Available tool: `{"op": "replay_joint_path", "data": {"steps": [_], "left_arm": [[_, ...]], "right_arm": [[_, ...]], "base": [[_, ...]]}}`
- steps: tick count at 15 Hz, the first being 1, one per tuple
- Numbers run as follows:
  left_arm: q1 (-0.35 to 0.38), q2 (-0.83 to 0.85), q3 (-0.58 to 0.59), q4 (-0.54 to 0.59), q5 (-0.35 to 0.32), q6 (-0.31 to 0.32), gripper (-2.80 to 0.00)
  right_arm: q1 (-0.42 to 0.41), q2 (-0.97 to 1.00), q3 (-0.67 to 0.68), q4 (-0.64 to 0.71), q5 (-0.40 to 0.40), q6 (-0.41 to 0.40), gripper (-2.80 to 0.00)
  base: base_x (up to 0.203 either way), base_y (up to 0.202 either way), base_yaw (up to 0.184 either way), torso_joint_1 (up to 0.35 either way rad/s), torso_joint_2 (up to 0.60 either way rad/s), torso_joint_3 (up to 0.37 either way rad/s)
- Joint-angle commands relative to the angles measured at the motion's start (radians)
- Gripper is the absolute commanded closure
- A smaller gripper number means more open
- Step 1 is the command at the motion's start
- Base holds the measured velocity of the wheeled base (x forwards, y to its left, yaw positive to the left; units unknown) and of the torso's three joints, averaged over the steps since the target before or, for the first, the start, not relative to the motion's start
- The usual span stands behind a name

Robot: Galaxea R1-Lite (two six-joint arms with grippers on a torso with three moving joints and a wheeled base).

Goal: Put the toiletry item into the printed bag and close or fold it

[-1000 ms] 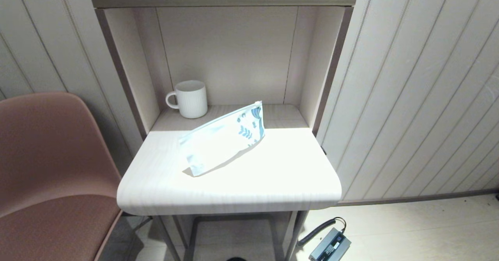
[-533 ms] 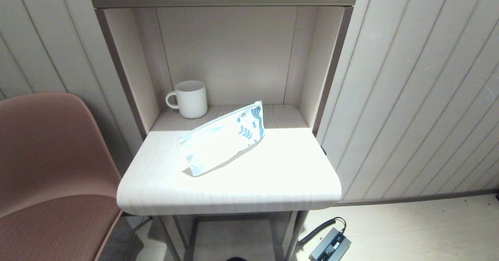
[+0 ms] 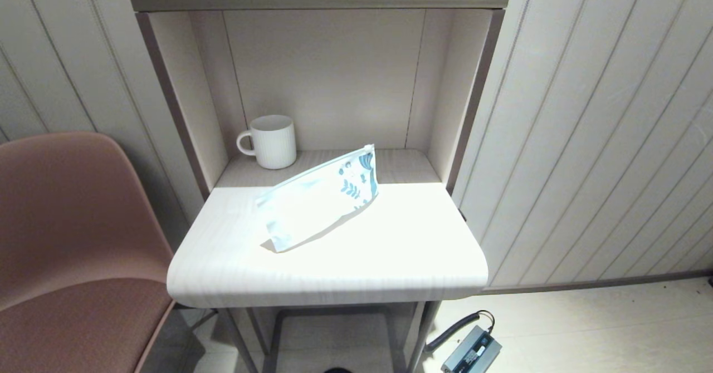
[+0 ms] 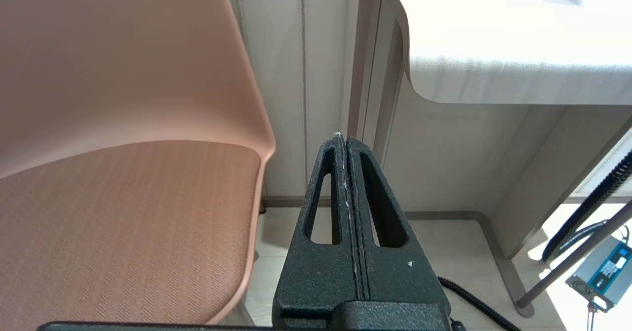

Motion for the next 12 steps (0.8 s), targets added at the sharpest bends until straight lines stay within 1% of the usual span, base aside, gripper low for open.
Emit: {"op": "replay_joint_path", "data": {"steps": [1,12], "left_arm": [[0.001,0.001,0.0,0.004,0.0,0.0,0.0],[0.001,0.001,0.0,0.005,-0.002,0.002,0.0]], "right_arm": [[-0.001,0.001,0.0,0.0,0.0,0.0,0.0],[0.0,0.001,0.0,0.0,-0.001,0.003,0.0]], "base": [[0.0,0.0,0.0,0.0,0.0,0.0],[0.0,0.0,0.0,0.0,0.0,0.0]]}}
